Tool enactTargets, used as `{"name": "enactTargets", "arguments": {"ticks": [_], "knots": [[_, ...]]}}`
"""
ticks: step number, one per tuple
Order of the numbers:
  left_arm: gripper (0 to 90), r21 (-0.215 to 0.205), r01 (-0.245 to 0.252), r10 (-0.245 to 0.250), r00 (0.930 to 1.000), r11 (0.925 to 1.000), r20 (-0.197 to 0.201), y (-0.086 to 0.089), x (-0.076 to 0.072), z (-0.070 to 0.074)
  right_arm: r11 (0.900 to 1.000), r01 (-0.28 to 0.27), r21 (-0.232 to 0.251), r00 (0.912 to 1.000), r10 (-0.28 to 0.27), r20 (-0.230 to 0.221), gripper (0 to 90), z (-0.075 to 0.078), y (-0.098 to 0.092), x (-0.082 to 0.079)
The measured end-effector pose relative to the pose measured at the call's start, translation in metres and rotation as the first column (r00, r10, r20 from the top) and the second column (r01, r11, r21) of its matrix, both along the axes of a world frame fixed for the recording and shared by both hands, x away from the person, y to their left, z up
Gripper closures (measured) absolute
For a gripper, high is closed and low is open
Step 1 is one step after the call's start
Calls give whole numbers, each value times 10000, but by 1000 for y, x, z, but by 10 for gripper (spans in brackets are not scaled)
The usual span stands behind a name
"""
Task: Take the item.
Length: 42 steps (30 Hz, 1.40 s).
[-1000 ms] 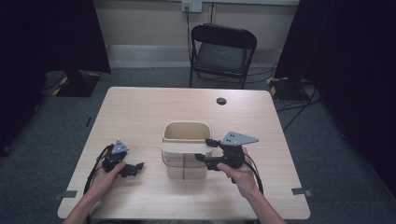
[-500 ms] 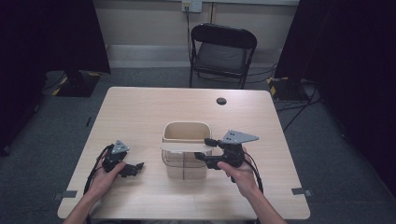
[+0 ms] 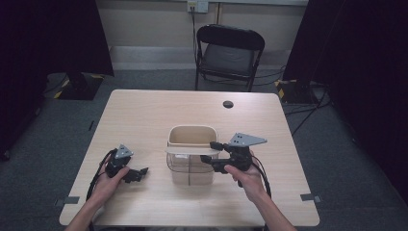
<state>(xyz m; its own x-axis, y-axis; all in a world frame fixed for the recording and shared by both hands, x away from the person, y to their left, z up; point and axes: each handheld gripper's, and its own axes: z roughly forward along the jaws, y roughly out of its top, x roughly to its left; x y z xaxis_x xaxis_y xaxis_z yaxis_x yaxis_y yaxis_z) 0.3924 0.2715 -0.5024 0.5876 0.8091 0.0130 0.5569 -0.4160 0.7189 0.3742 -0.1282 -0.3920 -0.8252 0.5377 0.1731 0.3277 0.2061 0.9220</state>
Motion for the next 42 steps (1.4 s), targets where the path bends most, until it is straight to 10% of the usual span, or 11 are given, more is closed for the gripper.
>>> {"name": "enactTargets", "arguments": {"ticks": [42], "knots": [[36,-6,-8,8,10000,10000,-6,0,0,0,9998,-176,112,9998,175,106,461,6,2,6]]}}
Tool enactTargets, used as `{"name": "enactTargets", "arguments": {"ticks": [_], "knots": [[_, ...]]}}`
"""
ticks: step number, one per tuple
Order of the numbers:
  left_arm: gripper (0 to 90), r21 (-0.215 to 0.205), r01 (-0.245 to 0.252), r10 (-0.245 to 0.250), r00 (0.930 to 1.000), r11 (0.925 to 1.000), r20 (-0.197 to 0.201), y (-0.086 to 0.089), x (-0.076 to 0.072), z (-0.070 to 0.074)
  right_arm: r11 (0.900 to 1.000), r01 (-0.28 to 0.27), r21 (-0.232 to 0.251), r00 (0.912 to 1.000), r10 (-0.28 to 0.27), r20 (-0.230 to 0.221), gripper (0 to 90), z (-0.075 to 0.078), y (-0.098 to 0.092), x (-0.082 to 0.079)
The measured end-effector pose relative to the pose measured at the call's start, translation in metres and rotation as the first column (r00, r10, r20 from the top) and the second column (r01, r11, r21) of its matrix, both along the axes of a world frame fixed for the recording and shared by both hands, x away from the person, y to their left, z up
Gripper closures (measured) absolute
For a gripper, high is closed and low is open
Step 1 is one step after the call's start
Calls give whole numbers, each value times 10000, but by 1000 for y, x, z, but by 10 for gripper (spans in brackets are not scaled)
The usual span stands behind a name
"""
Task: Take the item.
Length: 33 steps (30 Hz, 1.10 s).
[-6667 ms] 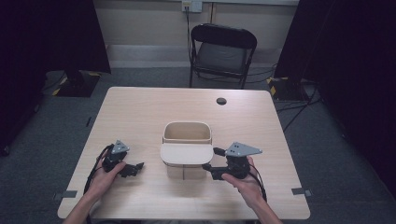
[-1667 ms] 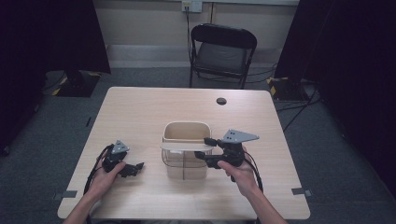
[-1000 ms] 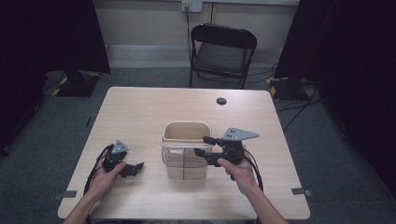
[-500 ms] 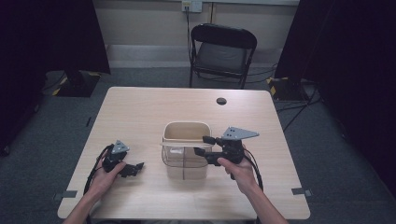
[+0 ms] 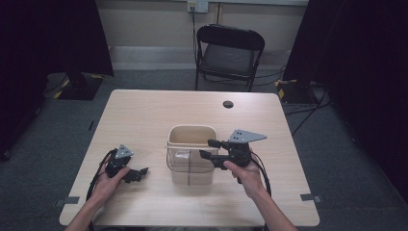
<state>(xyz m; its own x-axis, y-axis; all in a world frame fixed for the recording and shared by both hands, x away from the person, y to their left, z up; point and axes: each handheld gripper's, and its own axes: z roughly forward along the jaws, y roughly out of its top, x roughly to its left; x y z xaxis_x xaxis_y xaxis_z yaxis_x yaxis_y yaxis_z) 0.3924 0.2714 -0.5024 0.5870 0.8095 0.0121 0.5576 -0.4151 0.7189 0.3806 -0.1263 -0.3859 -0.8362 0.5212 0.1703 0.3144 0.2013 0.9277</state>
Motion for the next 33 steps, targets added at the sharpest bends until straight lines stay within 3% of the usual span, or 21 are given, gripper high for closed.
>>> {"name": "enactTargets", "arguments": {"ticks": [33], "knots": [[36,-22,-22,22,10000,10000,-16,0,0,0,9995,-122,277,9999,122,8,516,7,-1,6]]}}
